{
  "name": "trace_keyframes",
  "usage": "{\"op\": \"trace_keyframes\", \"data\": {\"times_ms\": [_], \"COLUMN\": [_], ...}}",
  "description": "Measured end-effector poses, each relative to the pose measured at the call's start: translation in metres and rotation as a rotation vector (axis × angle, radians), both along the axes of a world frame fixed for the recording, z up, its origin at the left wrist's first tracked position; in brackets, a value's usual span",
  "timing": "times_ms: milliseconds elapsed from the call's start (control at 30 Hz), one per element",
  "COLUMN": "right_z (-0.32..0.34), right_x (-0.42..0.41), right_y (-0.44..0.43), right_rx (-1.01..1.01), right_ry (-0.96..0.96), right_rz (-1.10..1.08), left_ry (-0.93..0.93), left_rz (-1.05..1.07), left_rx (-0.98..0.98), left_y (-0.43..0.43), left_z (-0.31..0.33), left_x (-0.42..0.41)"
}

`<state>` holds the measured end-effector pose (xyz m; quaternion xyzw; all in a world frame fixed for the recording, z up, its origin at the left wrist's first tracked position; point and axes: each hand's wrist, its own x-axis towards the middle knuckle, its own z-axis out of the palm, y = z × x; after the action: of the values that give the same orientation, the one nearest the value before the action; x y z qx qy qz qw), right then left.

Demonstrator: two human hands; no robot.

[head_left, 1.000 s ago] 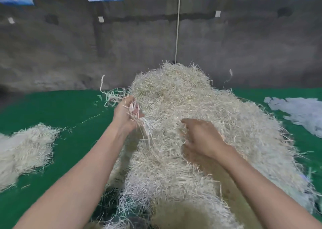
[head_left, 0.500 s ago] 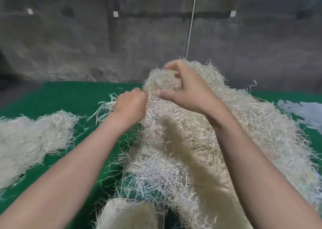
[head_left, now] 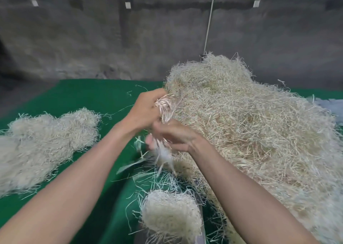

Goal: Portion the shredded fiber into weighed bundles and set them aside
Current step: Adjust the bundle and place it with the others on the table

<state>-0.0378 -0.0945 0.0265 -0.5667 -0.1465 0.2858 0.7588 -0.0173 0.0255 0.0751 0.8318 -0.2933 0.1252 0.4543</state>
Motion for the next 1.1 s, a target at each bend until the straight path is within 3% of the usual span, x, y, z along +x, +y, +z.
{"op": "trace_keyframes", "data": {"times_ms": [100, 167, 200, 300, 333, 400, 467, 600, 700, 767, 833, 900, 1000, 1100], "right_z": [-0.016, -0.021, -0.021, -0.015, -0.014, -0.01, -0.007, -0.008, -0.013, -0.017, -0.027, -0.042, -0.059, -0.072], "right_x": [-0.003, -0.006, -0.007, -0.007, -0.007, -0.013, -0.022, -0.048, -0.063, -0.075, -0.087, -0.095, -0.101, -0.106], "right_y": [0.012, 0.024, 0.03, 0.049, 0.056, 0.066, 0.067, 0.035, -0.005, -0.022, -0.026, -0.029, -0.041, -0.053], "right_rx": [-0.449, -0.466, -0.345, 0.276, 0.395, 0.435, 0.325, -0.175, -0.496, -0.394, -0.469, -0.632, -0.616, -0.621], "right_ry": [-0.081, -0.07, -0.036, 0.201, 0.255, 0.295, 0.219, 0.024, -0.14, -0.132, -0.154, -0.212, -0.117, -0.059], "right_rz": [-0.062, -0.265, -0.402, -0.728, -0.79, -0.844, -0.781, -0.624, -0.604, -0.452, -0.336, -0.396, -0.589, -0.612], "left_ry": [-0.003, 0.099, 0.183, 0.419, 0.453, 0.398, 0.197, -0.199, -0.31, -0.213, -0.049, 0.159, 0.471, 0.574], "left_rz": [0.089, 0.052, 0.022, -0.039, -0.043, -0.036, -0.079, -0.048, -0.061, -0.159, -0.252, -0.332, -0.409, -0.355], "left_rx": [0.207, 0.383, 0.45, 0.494, 0.488, 0.484, 0.537, 0.737, 0.844, 0.821, 0.748, 0.646, 0.464, 0.275], "left_y": [0.029, 0.046, 0.053, 0.065, 0.066, 0.067, 0.065, 0.061, 0.048, 0.035, 0.02, 0.009, 0.018, 0.035], "left_z": [-0.007, -0.015, -0.02, -0.037, -0.042, -0.053, -0.055, -0.05, -0.059, -0.07, -0.084, -0.095, -0.104, -0.113], "left_x": [0.014, 0.019, 0.02, 0.015, 0.013, 0.007, 0.001, -0.015, -0.029, -0.043, -0.057, -0.066, -0.064, -0.061]}}
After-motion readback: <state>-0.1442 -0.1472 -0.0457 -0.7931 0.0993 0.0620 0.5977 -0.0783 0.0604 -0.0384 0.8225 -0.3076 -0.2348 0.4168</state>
